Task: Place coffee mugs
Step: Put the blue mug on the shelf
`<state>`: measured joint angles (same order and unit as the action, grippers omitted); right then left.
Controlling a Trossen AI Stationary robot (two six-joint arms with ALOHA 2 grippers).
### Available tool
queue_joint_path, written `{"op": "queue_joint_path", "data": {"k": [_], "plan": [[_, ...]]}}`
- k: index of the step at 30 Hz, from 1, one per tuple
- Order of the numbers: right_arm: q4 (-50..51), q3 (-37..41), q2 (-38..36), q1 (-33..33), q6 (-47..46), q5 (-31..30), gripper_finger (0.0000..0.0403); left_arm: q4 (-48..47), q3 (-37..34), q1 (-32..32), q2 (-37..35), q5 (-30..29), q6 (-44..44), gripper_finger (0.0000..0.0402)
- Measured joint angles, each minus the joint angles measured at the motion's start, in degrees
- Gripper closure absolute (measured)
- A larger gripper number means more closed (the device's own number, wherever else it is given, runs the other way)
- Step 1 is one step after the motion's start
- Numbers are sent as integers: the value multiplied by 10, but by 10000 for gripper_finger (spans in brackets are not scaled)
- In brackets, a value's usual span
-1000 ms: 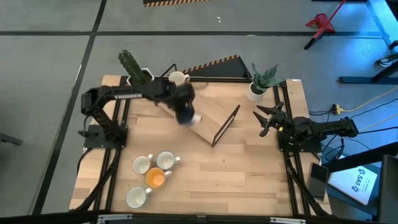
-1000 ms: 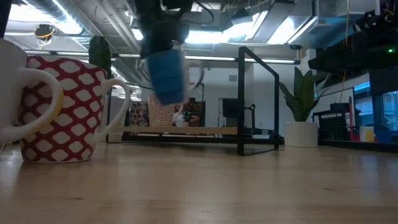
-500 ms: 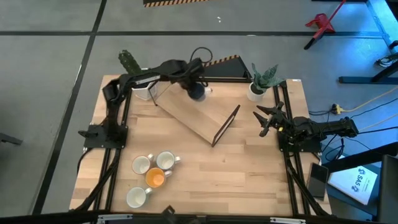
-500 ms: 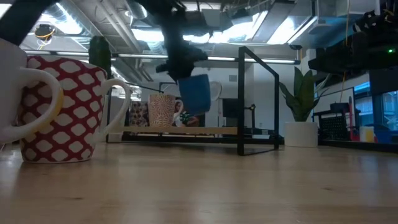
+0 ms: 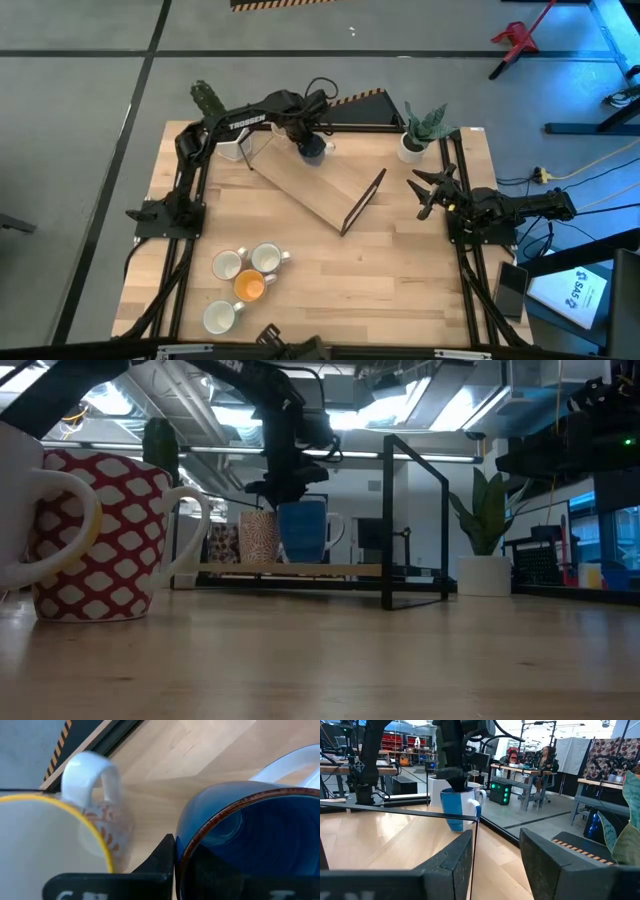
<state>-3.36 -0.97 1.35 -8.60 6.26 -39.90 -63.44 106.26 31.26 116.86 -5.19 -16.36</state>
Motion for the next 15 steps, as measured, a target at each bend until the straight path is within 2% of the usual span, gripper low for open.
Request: {"op": "queue_joint_path", "data": {"k": [15], "plan": [[1,0,0,0,0,0,253,3,2,-17,12,1,0,390]]}}
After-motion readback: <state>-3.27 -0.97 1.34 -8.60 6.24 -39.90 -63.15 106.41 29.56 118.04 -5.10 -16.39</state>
